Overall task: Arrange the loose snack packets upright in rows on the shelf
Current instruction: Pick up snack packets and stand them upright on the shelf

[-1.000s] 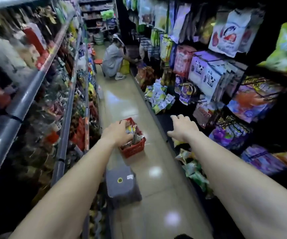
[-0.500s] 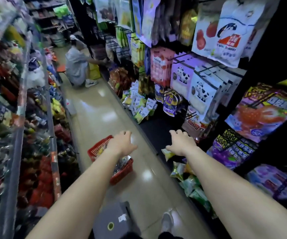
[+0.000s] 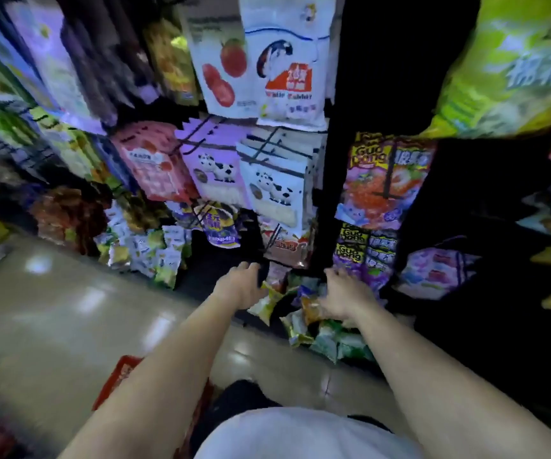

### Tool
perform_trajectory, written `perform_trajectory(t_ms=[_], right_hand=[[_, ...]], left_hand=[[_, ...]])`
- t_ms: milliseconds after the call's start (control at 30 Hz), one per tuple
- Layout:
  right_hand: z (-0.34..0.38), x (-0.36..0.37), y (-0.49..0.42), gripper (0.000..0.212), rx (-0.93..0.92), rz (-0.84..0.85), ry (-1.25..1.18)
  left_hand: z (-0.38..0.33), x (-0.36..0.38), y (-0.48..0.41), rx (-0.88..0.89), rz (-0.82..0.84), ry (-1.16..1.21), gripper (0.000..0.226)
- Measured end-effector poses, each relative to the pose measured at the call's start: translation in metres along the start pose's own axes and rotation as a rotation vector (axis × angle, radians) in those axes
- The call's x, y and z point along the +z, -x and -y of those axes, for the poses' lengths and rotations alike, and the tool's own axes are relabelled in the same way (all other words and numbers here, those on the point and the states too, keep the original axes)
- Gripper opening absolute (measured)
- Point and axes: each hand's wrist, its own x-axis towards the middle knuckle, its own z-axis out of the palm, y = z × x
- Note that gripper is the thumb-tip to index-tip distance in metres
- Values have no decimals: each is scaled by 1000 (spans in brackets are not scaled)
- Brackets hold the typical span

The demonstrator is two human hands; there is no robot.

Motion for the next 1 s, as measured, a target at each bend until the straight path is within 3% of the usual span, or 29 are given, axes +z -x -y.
perform_trajectory(t_ms=[233, 500, 733, 1000], right_hand=[[10, 36, 12, 67, 337, -49, -216], [-19, 67, 33, 80, 530, 16, -250], [-128, 194, -36, 76, 549, 25, -171], [-247, 376, -158, 77, 600, -109, -49]], left_hand=[[11, 24, -59, 341, 235, -191, 68], [-13, 67, -85, 519, 329, -244, 70], [-73, 210, -163, 551, 300, -245, 67], [-117, 398, -302, 625, 187, -306, 64]])
